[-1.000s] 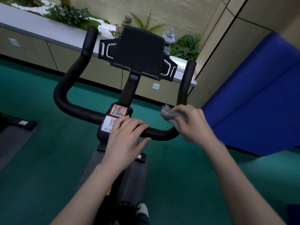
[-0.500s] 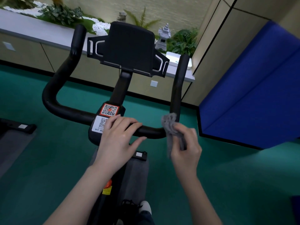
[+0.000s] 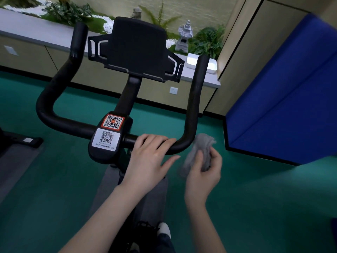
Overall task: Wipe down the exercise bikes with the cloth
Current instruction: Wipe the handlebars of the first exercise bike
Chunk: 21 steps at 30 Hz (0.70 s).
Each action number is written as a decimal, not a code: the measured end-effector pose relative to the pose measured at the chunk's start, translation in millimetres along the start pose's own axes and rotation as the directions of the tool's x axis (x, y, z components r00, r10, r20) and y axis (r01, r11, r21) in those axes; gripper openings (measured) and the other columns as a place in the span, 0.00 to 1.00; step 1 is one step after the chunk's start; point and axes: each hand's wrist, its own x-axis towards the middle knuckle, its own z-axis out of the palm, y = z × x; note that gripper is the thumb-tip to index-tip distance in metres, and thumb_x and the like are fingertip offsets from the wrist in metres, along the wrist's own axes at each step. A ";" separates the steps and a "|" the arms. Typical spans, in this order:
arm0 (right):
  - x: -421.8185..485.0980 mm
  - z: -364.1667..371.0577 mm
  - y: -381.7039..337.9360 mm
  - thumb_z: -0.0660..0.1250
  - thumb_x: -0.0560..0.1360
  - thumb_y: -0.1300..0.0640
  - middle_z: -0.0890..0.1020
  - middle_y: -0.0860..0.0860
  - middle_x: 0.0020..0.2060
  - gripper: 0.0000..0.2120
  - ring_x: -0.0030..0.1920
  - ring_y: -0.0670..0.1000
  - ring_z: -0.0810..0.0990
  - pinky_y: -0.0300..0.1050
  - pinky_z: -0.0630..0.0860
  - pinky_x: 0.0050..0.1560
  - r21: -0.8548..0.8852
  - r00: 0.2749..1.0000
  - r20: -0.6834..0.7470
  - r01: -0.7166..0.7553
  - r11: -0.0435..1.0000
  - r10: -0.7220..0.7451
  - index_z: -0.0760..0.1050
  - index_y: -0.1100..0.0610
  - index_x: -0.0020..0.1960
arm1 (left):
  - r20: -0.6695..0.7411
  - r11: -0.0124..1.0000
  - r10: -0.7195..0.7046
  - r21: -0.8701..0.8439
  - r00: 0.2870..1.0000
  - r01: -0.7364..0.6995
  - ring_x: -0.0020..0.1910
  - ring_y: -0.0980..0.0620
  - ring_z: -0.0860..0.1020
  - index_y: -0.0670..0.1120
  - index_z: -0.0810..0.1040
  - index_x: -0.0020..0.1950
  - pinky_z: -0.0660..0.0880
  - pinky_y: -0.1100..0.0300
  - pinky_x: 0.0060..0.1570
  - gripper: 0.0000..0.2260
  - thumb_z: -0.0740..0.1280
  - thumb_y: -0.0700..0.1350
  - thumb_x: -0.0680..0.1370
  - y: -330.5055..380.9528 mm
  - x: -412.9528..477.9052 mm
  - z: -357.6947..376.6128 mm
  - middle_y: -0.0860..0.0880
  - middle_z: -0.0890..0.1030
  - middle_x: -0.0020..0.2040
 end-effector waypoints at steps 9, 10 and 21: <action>-19.9 24.7 -1.4 0.62 0.77 0.69 0.77 0.45 0.50 0.12 0.50 0.35 0.77 0.26 0.70 0.50 0.154 0.996 -0.028 -0.084 0.984 0.089 0.70 0.54 0.56 | -0.052 0.999 -0.031 -0.020 0.998 0.030 0.49 0.52 0.77 0.48 0.80 0.57 0.63 0.59 0.56 0.13 0.66 0.52 0.77 1.0 1.4 6.3 0.54 0.80 0.50; -12.8 25.5 -1.1 0.63 0.76 0.69 0.77 0.44 0.49 0.12 0.49 0.34 0.77 0.26 0.70 0.50 0.149 0.996 -0.032 -0.081 0.985 0.086 0.70 0.55 0.55 | -0.050 0.999 -0.034 -0.020 0.998 0.033 0.49 0.52 0.76 0.48 0.80 0.57 0.63 0.59 0.56 0.13 0.66 0.53 0.77 0.5 1.5 6.6 0.54 0.79 0.50; -21.5 19.8 7.7 0.63 0.77 0.66 0.81 0.51 0.50 0.10 0.51 0.44 0.81 0.36 0.75 0.52 0.294 0.942 0.121 -0.335 0.895 0.313 0.74 0.54 0.55 | -0.057 0.998 -0.053 -0.035 0.997 0.051 0.50 0.54 0.77 0.48 0.80 0.57 0.62 0.61 0.57 0.14 0.65 0.54 0.77 2.1 2.1 7.0 0.55 0.80 0.50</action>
